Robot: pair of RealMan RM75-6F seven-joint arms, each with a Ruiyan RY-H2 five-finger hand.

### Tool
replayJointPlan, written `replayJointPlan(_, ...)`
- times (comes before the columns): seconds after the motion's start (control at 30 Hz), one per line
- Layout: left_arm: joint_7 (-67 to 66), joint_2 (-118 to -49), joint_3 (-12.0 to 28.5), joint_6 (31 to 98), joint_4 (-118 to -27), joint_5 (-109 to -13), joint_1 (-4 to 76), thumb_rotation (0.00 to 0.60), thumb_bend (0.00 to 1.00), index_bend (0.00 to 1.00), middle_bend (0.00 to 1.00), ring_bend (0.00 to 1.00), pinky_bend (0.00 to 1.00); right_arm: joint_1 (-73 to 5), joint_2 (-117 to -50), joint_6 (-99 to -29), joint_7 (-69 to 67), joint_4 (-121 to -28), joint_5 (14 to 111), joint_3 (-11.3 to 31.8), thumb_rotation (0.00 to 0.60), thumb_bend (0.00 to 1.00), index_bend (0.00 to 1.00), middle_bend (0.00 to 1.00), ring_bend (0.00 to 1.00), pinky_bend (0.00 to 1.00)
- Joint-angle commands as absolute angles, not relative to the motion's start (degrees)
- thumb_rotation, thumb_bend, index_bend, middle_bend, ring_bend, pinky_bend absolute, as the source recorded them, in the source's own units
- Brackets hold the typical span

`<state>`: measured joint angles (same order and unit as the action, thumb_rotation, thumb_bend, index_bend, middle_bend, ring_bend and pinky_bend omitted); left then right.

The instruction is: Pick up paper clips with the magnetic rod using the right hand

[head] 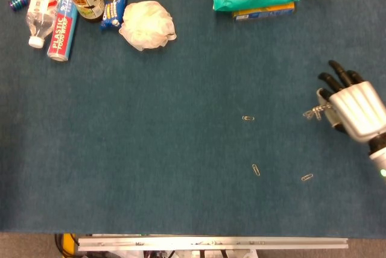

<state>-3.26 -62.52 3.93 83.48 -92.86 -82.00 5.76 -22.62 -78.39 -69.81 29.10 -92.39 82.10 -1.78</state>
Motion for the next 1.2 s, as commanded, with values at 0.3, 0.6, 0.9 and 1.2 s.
replayJointPlan(0.3, -3.55, -62.62, 3.97, 83.24, -92.89, -81.82, 5.95, 0.600, 0.26, 0.37, 0.33, 0.29, 0.54, -21.20, -78.95, -69.15, 26.37, -87.40, 79.40, -0.50, 0.600, 0.39, 0.52, 0.26, 0.07, 0.27)
replayJointPlan(0.6, -3.30, -62.57, 3.95, 83.34, -92.86, -81.84, 5.93, 0.600, 0.26, 0.37, 0.33, 0.29, 0.54, -21.07, -79.97, -66.75, 27.30, -85.26, 75.95, 0.34, 0.600, 0.37, 0.46, 0.26, 0.07, 0.27)
replayJointPlan(0.9, -3.23, -62.55, 3.93, 83.31, -92.84, -81.85, 5.97, 0.600, 0.26, 0.37, 0.33, 0.29, 0.54, -20.08, -78.71, -67.13, 27.61, -85.92, 75.11, 0.25, 0.600, 0.28, 0.16, 0.26, 0.07, 0.27)
replayJointPlan(1.2, -3.23, -62.74, 3.94, 82.92, -92.64, -82.19, 6.40, 0.600, 0.26, 0.37, 0.33, 0.29, 0.54, -15.47, -73.95, -77.06, 20.94, -88.50, 82.39, -0.91, 0.600, 0.26, 0.15, 0.26, 0.07, 0.27)
